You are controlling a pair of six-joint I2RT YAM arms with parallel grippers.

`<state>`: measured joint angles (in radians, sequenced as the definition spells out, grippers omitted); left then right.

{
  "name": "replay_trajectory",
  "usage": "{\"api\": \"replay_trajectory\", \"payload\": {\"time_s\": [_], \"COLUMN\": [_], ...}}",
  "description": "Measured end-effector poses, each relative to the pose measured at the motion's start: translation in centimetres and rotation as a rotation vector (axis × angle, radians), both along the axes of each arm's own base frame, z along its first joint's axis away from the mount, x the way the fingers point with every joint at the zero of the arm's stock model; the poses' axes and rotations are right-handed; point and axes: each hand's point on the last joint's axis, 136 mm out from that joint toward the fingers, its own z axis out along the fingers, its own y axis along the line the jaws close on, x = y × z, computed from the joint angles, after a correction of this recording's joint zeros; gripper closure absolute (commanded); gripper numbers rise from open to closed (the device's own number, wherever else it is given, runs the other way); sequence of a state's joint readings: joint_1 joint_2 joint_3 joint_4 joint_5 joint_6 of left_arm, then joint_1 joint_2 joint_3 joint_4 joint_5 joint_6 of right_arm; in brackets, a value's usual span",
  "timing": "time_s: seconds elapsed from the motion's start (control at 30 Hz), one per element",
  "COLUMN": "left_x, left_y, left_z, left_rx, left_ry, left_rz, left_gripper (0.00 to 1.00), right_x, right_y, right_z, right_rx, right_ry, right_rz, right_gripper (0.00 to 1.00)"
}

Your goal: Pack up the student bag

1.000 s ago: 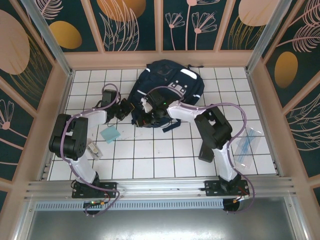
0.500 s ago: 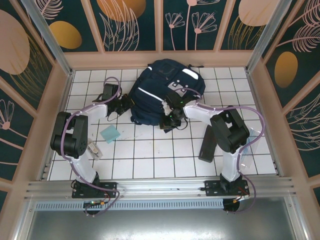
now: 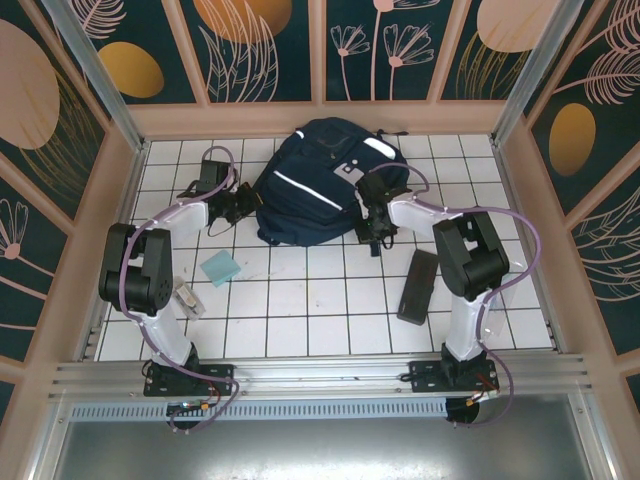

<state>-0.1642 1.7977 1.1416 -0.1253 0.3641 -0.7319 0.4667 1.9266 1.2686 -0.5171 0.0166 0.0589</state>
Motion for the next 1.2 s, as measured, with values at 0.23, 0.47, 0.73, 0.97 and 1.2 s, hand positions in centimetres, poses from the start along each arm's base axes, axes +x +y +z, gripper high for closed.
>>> {"api": "replay_trajectory", "payload": {"time_s": [0.23,0.47,0.73,0.97,1.2], "left_x": [-0.4,-0.5,-0.6,0.4,0.1], "left_y": [-0.4,-0.5,-0.7,1.5,2.5], "left_z": [0.0,-0.1,0.1,0.3,-0.8], "left_rx": [0.0,0.001,-0.014,-0.039,-0.064], "left_ry": [0.016,0.014,0.015,0.006,0.02], "left_rz": [-0.042,-0.062,-0.071,-0.004,0.043], "left_gripper": [1.0,1.0,1.0,1.0,0.78], "right_x": [3.1,4.6,5.2,4.2,2.5], "right_y": [-2.9,-4.1,-4.7,-2.3,0.0], "right_z": [0.4,1.2,1.6,1.8,5.9], "right_rx": [-0.06,-0.143,-0.222,0.0,0.22], "right_ry": [-0.096,-0.165,-0.207,-0.119,-0.082], "right_rz": [0.007,0.05,0.053,0.014,-0.006], "right_gripper": [1.0,1.0,1.0,0.52,0.47]}}
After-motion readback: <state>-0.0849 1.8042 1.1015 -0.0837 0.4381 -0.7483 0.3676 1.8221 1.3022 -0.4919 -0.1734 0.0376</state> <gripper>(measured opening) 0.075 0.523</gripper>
